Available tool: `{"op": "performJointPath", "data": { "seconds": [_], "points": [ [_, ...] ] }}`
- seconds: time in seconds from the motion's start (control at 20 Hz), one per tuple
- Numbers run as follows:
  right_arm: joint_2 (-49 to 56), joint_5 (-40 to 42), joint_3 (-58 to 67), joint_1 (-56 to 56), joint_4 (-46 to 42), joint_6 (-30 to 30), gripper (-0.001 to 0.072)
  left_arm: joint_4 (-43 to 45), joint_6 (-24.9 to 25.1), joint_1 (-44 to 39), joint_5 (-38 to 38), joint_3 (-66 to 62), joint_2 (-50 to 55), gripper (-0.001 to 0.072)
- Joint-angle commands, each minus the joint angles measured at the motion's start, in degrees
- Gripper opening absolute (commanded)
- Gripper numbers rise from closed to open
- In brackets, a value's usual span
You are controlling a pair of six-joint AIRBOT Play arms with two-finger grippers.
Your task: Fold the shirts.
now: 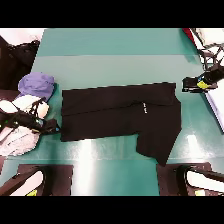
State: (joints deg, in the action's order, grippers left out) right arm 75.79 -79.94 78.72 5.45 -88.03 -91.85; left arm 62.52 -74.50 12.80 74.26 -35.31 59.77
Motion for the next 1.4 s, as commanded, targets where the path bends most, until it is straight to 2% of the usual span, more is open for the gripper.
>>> {"op": "performJointPath", "data": {
  "seconds": [0.0, 0.15, 0.3, 0.35, 0.4, 0.55, 0.7, 0.75, 0.8, 0.85, 1.0, 1.05, 1.15, 1.2, 1.25, 1.35],
  "points": [
    [-0.70, -1.07, -0.02, -0.11, 0.04, 0.00, 0.0426, -0.42, 0.00, -0.02, -2.36, 5.62, -1.14, 0.0317],
    [-0.70, -2.08, -0.02, -0.11, 0.00, 0.00, 0.0427, -0.74, 0.50, -3.06, -2.84, 5.73, -1.14, 0.0317],
    [-0.70, -3.45, -0.02, -0.11, 0.00, 0.00, 0.0427, -0.46, -1.22, -9.38, -5.66, 5.73, -1.14, 0.0311],
    [-0.72, -4.44, -0.02, -0.11, 0.00, 0.07, 0.0426, -0.15, -1.81, -10.60, -6.01, 5.73, -1.14, 0.0190],
    [-0.72, -6.14, -0.02, -0.02, -0.02, 1.09, 0.0423, -0.11, -1.79, -11.26, -6.16, 5.70, -1.14, 0.0033],
    [-1.77, -12.20, -2.32, 0.42, -0.02, 3.37, 0.0410, -0.15, -2.10, -11.26, -5.42, 4.00, -1.14, 0.0025],
    [-8.00, -10.56, -14.67, 0.44, -0.02, 3.39, 0.0414, -1.11, -2.03, -11.28, -3.45, 0.39, -1.16, 0.0025],
    [-10.29, -10.19, -19.41, 0.42, 0.20, 3.39, 0.0438, -1.44, -2.01, -11.28, -3.21, -0.61, -1.16, 0.0025],
    [-12.68, -10.08, -24.52, 0.48, 1.75, 3.39, 0.0576, -1.62, -2.03, -11.28, -3.23, -1.31, -1.16, 0.0025],
    [-14.73, -10.12, -28.87, 0.57, 4.31, 3.41, 0.0605, -1.90, -2.03, -11.28, -3.39, -1.84, -1.14, 0.0025],
    [-20.17, -7.13, -40.46, 0.55, 9.07, 2.91, 0.0583, -3.63, -1.99, -11.28, -3.78, -2.62, -1.14, 0.0025],
    [-21.51, -5.73, -43.12, 0.55, 9.16, 1.62, 0.0552, -4.26, -1.88, -11.28, -3.78, -2.67, -1.16, 0.0025],
    [-23.23, -3.56, -47.12, 0.59, 10.95, 0.74, 0.0551, -4.63, -1.57, -11.28, -3.74, -2.67, -1.14, 0.0025],
    [-23.65, -2.05, -48.70, 0.57, 12.02, 0.72, 0.0496, -4.63, -1.57, -11.28, -3.74, -2.67, -1.14, 0.0026],
    [-23.58, -0.55, -49.96, 0.57, 12.09, 0.70, 0.0481, -4.63, -1.57, -11.28, -3.61, -2.67, -1.14, 0.0025],
    [-23.61, 2.38, -51.56, 0.55, 12.02, 0.55, 0.0481, -4.63, -1.57, -11.28, -3.08, -2.67, -1.16, 0.0025]
  ]
}}
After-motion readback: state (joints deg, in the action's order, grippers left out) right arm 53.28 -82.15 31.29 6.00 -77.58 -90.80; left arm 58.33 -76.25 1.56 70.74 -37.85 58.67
